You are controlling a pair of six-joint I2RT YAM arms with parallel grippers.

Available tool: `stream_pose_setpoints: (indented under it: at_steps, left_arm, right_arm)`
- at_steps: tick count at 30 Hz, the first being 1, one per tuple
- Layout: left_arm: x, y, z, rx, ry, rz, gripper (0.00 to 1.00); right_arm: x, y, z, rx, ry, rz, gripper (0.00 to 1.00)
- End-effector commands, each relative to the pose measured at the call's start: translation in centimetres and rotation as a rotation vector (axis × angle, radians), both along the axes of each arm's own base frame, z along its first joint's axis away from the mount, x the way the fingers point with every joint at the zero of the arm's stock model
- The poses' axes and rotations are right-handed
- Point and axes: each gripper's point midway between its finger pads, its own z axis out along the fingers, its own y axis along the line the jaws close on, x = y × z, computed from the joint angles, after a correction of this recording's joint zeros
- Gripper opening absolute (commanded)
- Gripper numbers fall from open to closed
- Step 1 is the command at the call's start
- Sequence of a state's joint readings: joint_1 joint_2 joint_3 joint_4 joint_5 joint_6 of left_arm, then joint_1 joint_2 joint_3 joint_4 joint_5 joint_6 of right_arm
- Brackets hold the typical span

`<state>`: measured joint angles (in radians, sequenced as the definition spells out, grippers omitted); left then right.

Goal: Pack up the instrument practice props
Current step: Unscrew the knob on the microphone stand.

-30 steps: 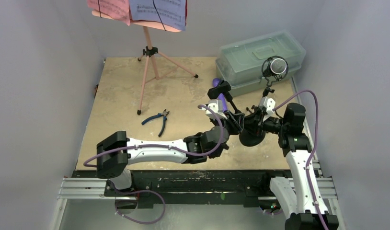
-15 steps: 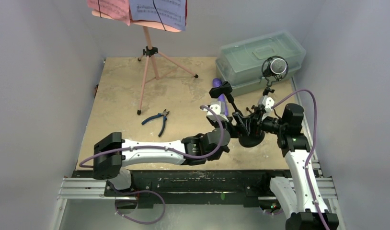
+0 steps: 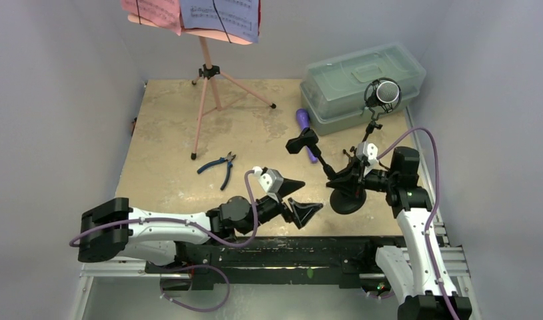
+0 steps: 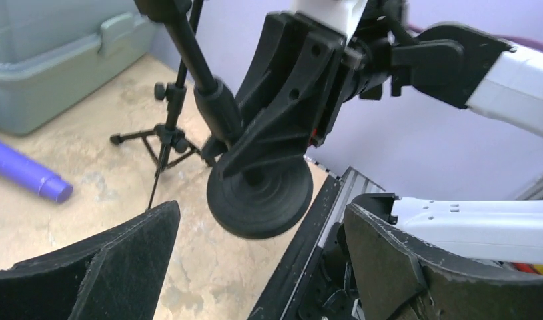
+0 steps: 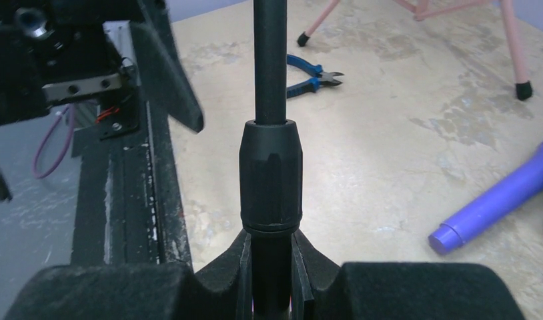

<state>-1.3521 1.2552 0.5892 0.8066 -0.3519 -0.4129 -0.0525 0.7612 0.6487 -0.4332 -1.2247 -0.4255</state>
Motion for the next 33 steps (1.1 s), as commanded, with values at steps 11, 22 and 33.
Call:
stream_pose_setpoints:
  at_steps: [11,22,33]
  left_arm:
    - [1.0,0.9,7.4,-0.411,-0.342,-0.068,0.84]
    - [1.7,-1.9,6.4,-0.472,-0.323,-0.091,0.67]
    - [2.5,-1.4,7.4,-0.5,-0.317,-0.042,0.6]
  right_arm:
    - [-2.3,1.0,2.6,0.043,-0.125,0.154,0.0]
    - [-2.3,1.0,2.7,0.042,-0.129,0.154,0.0]
    - [-2.3,1.0,2.6,0.04,-0.128,0.152,0.0]
